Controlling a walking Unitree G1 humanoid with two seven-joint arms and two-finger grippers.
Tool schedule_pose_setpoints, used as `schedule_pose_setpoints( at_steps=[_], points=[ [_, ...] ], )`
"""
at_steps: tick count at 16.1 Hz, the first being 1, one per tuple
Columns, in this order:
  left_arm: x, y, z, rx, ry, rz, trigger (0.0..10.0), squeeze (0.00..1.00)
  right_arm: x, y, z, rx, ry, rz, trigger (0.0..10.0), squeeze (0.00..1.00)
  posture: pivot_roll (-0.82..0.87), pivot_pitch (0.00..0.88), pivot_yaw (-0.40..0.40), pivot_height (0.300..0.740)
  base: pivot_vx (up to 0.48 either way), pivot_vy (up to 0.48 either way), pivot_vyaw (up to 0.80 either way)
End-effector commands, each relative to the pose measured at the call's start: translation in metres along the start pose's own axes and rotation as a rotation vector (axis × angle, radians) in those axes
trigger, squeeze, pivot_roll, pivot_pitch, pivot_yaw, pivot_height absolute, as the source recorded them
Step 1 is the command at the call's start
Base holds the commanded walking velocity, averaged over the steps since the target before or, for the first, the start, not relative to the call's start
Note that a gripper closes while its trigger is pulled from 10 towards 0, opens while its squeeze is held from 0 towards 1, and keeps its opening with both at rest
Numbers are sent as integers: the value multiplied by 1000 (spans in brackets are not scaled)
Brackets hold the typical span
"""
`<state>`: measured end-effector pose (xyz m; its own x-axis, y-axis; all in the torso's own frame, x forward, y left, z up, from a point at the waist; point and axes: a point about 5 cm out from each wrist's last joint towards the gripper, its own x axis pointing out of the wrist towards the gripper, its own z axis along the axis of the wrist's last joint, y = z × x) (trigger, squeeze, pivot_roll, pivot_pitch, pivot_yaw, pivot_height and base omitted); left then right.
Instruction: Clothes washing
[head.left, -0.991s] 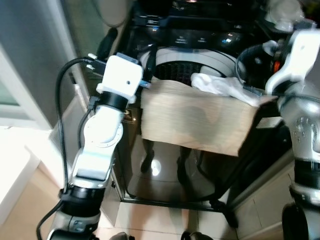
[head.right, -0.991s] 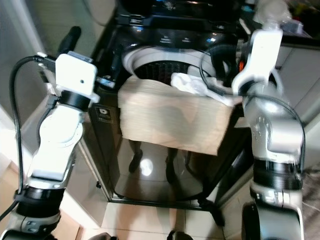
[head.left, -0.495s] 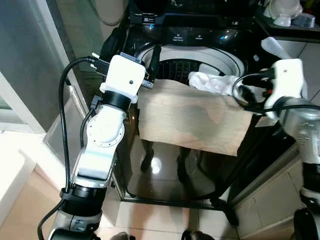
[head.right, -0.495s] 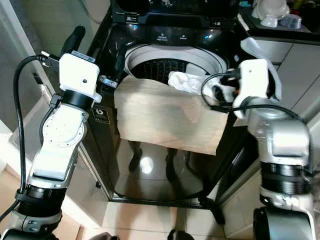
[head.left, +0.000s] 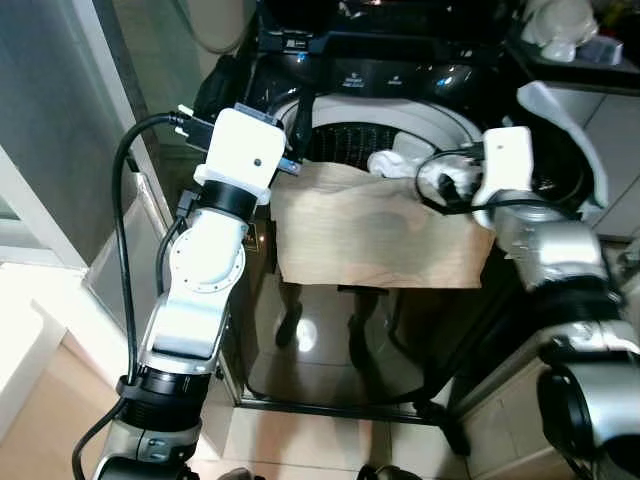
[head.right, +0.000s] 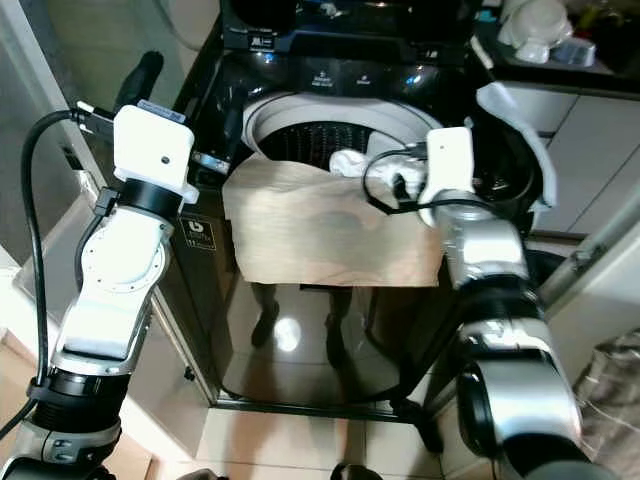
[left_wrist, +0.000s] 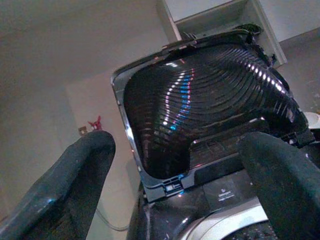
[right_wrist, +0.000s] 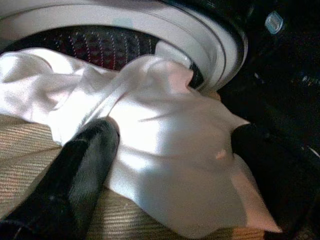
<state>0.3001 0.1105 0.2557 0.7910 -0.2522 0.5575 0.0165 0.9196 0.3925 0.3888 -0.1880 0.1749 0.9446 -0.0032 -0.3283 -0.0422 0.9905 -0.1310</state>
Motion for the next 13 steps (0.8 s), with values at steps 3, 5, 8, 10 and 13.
schedule_pose_setpoints(
  at_steps=[3, 5, 8, 10, 13],
  points=[
    [2, 3, 7, 12, -22, 11, 10000, 0, 17, 32, -2, -213, -37, 3, 10000, 0, 60, 28, -11, 740, 0, 0, 0],
    [3, 4, 7, 15, -23, 10, 10000, 0, 18, 38, 16, -270, -118, -12, 10000, 0, 69, 24, -10, 740, 0, 0, 0],
    [3, 5, 7, 24, -23, 15, 10000, 0, 17, 50, 56, -470, -275, -57, 10000, 0, 83, 18, -13, 740, 0, 0, 0],
    [3, 6, 7, 27, -21, 18, 10000, 0, 11, 58, 84, -550, -434, -96, 10000, 0, 86, 16, -14, 740, 0, 0, 0],
    [4, 4, 7, 25, -22, 16, 10000, 0, 0, 64, 110, -532, -640, -160, 10000, 0, 83, 14, -12, 740, 0, 0, 0]
  ],
)
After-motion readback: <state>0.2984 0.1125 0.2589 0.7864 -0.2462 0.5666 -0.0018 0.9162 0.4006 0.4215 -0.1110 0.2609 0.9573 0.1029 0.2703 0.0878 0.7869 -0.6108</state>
